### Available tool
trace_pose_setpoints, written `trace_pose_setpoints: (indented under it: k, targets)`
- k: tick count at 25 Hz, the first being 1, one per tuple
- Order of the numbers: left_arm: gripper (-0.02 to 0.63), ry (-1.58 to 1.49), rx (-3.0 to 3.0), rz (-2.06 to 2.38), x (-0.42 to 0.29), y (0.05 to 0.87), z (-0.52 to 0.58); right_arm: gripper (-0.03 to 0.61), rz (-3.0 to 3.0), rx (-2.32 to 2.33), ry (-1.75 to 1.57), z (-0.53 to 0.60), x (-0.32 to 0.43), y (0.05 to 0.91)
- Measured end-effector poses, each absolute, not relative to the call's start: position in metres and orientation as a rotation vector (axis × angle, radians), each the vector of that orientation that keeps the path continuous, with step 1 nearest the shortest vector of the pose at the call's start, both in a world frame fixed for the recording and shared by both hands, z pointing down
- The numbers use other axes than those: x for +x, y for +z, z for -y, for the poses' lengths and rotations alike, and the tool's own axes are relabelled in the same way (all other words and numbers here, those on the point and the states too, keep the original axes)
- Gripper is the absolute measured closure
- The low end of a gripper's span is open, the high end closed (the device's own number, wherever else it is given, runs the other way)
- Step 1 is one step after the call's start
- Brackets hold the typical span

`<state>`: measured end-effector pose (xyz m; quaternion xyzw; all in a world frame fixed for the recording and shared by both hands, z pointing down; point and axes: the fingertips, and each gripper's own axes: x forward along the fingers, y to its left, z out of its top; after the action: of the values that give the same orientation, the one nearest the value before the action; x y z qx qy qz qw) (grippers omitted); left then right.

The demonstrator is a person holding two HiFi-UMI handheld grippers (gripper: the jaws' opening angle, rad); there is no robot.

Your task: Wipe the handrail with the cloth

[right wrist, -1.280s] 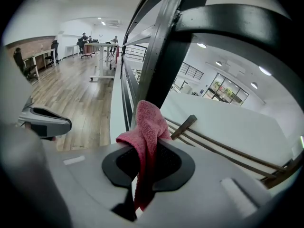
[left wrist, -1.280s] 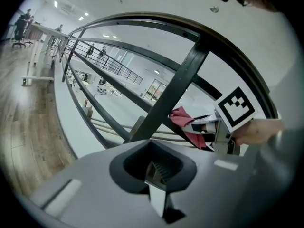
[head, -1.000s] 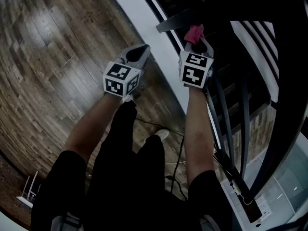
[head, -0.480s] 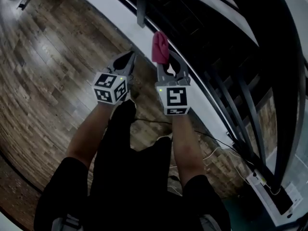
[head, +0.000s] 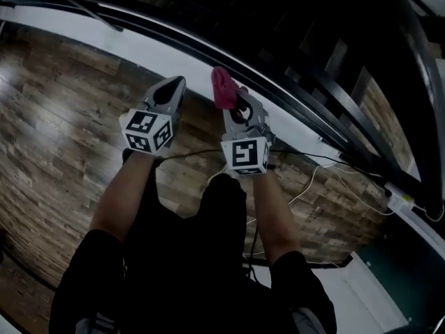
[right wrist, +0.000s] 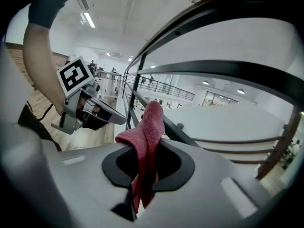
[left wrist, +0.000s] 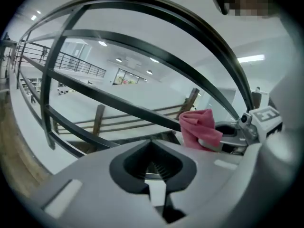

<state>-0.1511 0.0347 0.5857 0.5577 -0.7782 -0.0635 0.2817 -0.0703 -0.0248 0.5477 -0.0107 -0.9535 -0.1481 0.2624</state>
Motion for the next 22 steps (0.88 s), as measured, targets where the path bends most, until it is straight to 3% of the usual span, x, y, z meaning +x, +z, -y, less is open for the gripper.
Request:
trace_pose_setpoints:
  k: [11,15,22]
  targets:
    - [0.615,-0.026,2.015,1.615,0.073,0.571,0.137,0.535,2.472,0.701,-0.211,0.162,0.161,0.545]
    - [0.614,0.067,2.211,1.418,0.121,0.559,0.179,0.535,2.408,1.002,-0.132,0.182,0.212,0.54]
    - [0.614,0.017,2.295,1.335,0.186,0.592,0.226,0.535,2.331,1.138,-0.182,0.251,0.277,0.576]
